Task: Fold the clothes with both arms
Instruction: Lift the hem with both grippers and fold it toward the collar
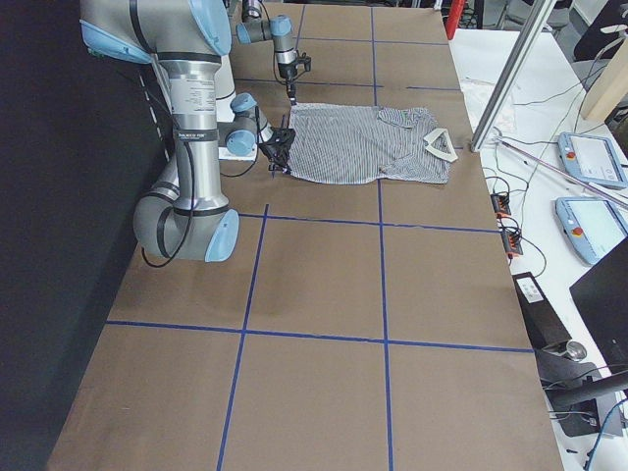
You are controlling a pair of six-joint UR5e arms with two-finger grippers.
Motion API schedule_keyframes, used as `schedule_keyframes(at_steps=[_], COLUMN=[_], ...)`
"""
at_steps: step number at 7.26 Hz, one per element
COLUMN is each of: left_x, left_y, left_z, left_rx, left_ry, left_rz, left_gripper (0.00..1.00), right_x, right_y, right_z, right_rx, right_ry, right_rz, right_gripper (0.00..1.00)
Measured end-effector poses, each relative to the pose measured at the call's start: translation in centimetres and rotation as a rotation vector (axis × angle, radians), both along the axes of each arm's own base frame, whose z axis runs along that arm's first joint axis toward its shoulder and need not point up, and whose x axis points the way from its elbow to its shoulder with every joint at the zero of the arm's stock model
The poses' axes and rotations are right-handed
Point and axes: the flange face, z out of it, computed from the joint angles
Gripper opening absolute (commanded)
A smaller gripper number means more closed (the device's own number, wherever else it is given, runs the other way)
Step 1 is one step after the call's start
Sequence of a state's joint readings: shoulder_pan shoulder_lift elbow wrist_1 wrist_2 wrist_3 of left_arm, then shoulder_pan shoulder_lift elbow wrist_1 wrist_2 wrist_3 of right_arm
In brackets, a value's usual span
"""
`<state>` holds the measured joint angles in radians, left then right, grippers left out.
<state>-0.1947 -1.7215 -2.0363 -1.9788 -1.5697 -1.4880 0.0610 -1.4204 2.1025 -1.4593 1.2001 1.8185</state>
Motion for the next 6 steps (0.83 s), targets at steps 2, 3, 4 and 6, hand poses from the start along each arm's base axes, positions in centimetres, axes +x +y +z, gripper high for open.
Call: schedule_keyframes(at_steps=[2, 3, 4, 6], left_x=[-4.6, -8.6, -12.8, -16.0], left_y=[1.2, 2.2, 2.6, 1.3], left_z=[-5.9, -10.5, -14.7, -18.1], left_rx=[-0.030, -0.053, -0.070, -0.060], left_ry=[0.005, 0.000, 0.005, -0.002], left_rz=[0.060, 0.091, 0.099, 0.094], left_gripper=[0.00, 0.00, 0.00, 0.00], right_x=[6.1, 11.0, 15.5, 19.0], right_y=[1.0, 1.8, 2.2, 1.3], right_z=[-6.4, -10.1, -12.9, -15.0], right_rx=[-0.043, -0.074, -0.108, -0.146], right_ry=[-0.019, -0.037, -0.059, -0.075], right_rz=[-0.049, -0.085, -0.115, -0.113], right_gripper=[0.00, 0.00, 0.00, 0.00])
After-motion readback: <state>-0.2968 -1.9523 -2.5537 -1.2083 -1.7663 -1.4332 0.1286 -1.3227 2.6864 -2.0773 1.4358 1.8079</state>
